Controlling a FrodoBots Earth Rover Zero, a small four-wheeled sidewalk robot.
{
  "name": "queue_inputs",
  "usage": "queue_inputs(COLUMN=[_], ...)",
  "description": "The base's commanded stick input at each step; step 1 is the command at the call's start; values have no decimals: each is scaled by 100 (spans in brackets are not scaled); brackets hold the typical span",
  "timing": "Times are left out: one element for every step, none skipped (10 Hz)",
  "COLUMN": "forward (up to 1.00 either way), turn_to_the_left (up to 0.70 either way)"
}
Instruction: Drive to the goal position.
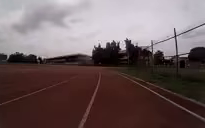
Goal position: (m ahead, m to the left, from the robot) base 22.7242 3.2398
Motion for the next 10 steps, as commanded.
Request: queue_inputs(forward=[45,45,45,45,45,45,45,45,45,45], turn_to_the_left=[0,0,0,0,0,0,0,0,0,0])
